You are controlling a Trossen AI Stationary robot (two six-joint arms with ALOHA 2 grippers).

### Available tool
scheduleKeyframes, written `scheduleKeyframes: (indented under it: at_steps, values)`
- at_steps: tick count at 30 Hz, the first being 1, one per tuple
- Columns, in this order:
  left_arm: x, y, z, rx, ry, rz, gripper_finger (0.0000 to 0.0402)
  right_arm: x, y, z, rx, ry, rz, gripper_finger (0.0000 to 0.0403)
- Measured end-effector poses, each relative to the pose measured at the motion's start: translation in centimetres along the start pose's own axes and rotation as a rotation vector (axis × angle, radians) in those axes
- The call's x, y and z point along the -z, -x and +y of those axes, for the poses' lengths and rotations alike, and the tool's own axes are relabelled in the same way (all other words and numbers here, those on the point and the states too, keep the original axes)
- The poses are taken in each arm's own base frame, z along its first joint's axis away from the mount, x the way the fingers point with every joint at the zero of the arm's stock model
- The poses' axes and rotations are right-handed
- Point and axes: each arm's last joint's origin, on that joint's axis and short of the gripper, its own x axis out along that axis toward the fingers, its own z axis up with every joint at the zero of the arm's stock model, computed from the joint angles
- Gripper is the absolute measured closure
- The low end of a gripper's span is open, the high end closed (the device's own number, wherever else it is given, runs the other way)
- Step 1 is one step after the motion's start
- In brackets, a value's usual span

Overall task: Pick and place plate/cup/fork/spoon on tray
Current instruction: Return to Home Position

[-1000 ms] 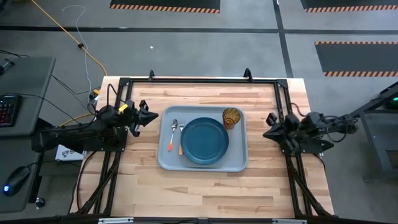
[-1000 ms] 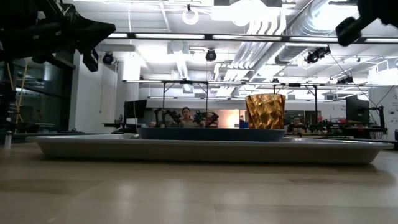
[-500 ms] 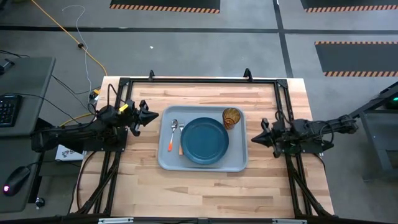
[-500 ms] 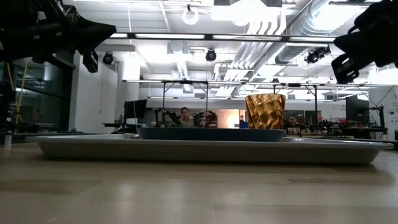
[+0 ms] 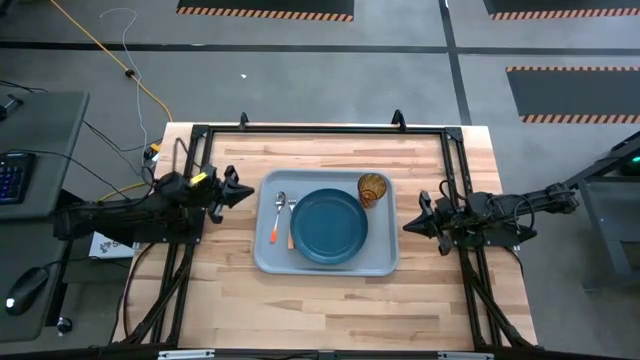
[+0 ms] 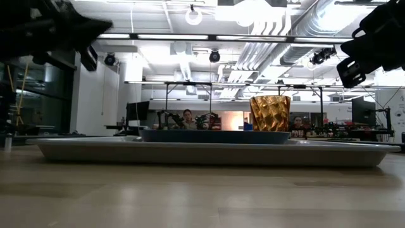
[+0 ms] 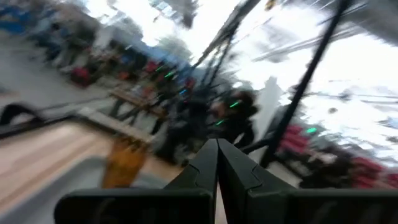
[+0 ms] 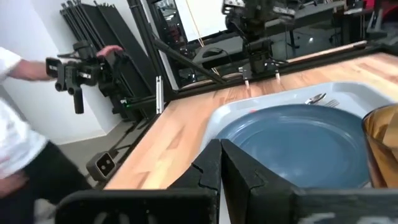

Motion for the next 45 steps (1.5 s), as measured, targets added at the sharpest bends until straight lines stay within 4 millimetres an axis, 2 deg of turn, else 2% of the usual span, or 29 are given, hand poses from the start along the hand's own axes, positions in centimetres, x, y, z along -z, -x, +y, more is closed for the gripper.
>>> scheduleKeyframes:
  at_steps: [8, 11, 15, 20, 22, 45]
  values:
    - [-0.1, 1.6, -2.2, 0.169, 0.006, -0.016, 0.0401, 0.0, 0.0, 0.0, 0.0, -0.04, -0.001, 0.0403]
    - [0.0, 1.9, -2.4, 0.195, -0.147, -0.017, 0.0401, 0.0, 0.0, 0.0, 0.0, -0.04, 0.0, 0.0403]
    - [0.2, 1.9, -2.5, 0.19, -0.248, -0.019, 0.0401, 0.0, 0.0, 0.0, 0.0, -0.04, 0.001, 0.0403]
    - [2.4, 2.0, -2.4, 0.221, -0.42, 0.186, 0.0401, 0.0, 0.0, 0.0, 0.001, -0.04, 0.001, 0.0403]
    - [3.1, 2.1, -2.4, 0.245, -0.412, 0.263, 0.0401, 0.0, 0.0, 0.0, 0.001, -0.04, 0.001, 0.0403]
    - [3.3, 2.2, -2.8, 0.279, -0.394, 0.273, 0.0396, 0.0, 0.0, 0.0, 0.001, -0.04, 0.001, 0.0403]
